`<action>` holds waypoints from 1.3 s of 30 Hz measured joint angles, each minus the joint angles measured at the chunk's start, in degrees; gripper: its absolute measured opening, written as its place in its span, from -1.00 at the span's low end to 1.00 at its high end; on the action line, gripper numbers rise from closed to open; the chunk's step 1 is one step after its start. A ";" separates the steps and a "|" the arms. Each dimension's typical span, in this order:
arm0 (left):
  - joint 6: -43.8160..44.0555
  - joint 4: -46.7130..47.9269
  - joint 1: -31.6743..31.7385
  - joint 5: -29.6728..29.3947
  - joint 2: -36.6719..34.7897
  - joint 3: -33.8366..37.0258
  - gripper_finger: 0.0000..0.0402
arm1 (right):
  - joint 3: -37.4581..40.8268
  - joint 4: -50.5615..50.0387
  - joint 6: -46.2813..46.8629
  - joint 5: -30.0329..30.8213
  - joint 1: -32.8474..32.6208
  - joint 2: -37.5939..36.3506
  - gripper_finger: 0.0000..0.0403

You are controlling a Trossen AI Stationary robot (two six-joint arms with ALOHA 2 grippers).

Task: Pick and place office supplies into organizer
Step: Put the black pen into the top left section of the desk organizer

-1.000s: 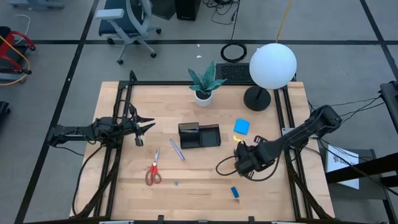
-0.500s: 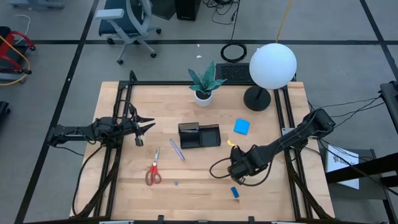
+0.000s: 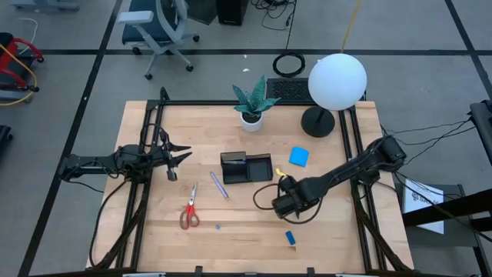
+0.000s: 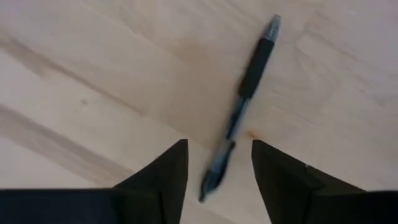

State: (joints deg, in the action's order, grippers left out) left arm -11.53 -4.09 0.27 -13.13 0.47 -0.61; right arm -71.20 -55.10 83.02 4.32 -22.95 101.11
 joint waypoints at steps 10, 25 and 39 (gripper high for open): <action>0.00 0.00 0.00 -0.01 0.00 0.00 -0.52 | 0.07 0.45 1.58 0.07 4.33 2.24 -0.11; 0.00 0.01 0.00 0.00 0.02 0.01 -0.52 | 0.07 0.16 -4.33 -4.66 9.12 4.16 -0.31; 0.00 0.01 0.00 -0.01 0.00 -0.01 -0.52 | 6.33 7.99 -4.45 -7.64 9.01 3.79 -0.36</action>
State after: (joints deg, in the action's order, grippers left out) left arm -11.53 -4.08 0.27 -13.13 0.47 -0.62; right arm -64.87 -47.11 78.56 -3.32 -13.93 104.90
